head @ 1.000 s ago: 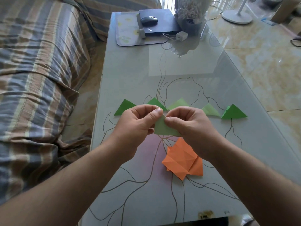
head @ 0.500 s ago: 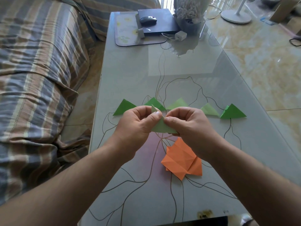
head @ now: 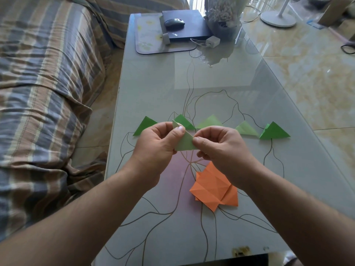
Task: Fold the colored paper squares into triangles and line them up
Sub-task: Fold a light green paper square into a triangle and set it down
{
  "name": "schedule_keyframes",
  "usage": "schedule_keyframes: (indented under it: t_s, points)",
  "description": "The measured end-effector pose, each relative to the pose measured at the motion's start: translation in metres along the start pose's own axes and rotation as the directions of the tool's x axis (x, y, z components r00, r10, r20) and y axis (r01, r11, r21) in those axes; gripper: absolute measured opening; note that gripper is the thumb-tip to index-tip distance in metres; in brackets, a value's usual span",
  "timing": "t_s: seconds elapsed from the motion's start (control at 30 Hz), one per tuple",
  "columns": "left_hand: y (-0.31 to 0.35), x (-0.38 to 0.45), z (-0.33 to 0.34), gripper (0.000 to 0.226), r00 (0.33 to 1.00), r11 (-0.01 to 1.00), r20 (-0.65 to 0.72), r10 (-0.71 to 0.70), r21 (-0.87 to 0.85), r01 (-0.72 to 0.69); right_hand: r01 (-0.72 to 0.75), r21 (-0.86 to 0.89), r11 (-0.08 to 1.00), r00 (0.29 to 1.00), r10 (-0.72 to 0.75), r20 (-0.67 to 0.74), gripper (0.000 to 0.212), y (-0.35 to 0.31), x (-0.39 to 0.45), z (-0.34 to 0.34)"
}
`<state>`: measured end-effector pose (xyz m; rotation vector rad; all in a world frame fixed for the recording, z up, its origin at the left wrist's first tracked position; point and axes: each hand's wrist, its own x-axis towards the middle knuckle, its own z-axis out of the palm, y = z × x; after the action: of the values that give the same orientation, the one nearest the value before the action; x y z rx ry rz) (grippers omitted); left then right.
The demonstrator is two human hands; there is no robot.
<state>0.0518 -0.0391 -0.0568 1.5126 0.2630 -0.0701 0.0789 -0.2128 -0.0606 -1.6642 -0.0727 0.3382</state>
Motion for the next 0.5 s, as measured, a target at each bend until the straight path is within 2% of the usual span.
schedule_keyframes:
  t_s: [0.5]
  points:
    - [-0.0002,0.0056,-0.0045,0.013,0.997,0.999,-0.061,-0.036,-0.038,0.034,-0.017,-0.015,1.000,1.000,0.017,0.017,0.009,-0.0006,0.0009,-0.0038]
